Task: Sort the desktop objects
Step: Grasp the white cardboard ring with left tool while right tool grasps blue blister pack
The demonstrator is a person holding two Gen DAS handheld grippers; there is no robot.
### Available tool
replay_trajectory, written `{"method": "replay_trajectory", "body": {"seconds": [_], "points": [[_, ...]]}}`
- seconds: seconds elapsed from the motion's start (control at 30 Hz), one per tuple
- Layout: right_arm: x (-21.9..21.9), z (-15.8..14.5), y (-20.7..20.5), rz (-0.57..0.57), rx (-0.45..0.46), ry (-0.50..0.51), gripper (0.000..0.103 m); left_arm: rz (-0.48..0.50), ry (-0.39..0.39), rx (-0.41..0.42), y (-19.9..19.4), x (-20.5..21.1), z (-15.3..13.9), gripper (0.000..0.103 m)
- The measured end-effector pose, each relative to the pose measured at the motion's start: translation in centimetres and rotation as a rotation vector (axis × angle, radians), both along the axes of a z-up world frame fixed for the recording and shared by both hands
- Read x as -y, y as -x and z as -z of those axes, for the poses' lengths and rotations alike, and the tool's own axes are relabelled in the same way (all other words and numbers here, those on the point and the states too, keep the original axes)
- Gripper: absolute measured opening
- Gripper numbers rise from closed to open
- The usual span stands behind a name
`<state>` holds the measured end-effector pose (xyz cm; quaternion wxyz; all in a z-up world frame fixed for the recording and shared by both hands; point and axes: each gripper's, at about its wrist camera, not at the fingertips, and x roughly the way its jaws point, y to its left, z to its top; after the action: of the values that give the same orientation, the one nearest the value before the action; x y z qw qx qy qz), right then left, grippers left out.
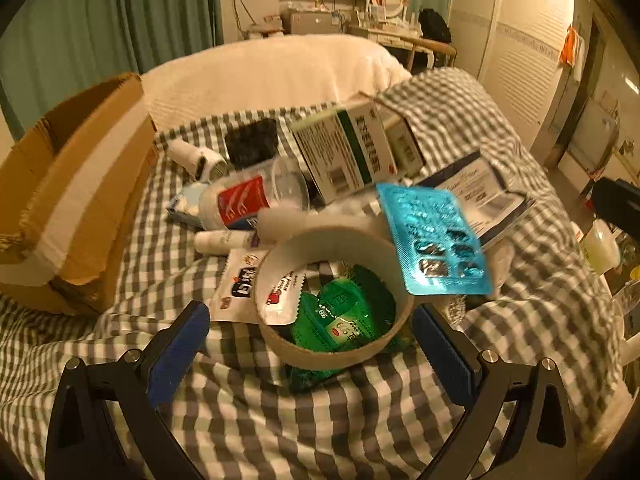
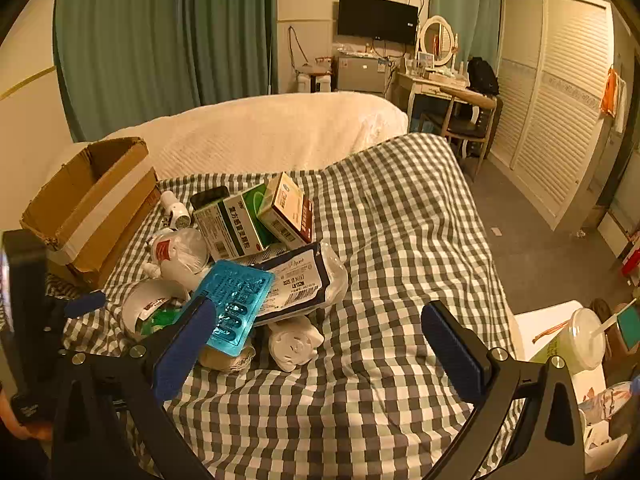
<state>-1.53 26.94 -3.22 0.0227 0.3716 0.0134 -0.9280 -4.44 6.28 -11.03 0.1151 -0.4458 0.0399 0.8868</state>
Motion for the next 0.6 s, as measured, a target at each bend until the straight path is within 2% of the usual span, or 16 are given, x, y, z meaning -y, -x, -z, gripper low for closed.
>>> {"method": "replay_trajectory", "body": {"seconds": [0.17, 0.2, 0.23, 0.37, 0.6], "points": [[0.6, 1.2, 1.6, -0.013, 0.043, 0.015, 0.102, 0.026, 0.001, 0.025, 1.5, -0.3, 1.5, 0.103], [0.8, 1.4, 1.8, -0.017, 0.051, 0.016, 0.103, 0.032, -0.005, 0.026, 1.7, -0.3, 1.6, 0.097], [1.1, 1.6, 2.0, -0.023, 0.060, 0.017, 0.102, 0.033, -0.017, 0.025, 1.9, -0.2, 1.6, 0.085], [2.7, 1.9, 2.8, -0.058, 0.094, 0.032, 0.102, 0.012, -0.071, 0.020, 2.3, 1.0, 1.2, 0.085], [6.1, 2.9, 5.1, -0.054, 0.185, 0.086, 0.102, -0.141, 0.012, -0.117, 1.6, 5.2, -0.9, 0.085]]}}
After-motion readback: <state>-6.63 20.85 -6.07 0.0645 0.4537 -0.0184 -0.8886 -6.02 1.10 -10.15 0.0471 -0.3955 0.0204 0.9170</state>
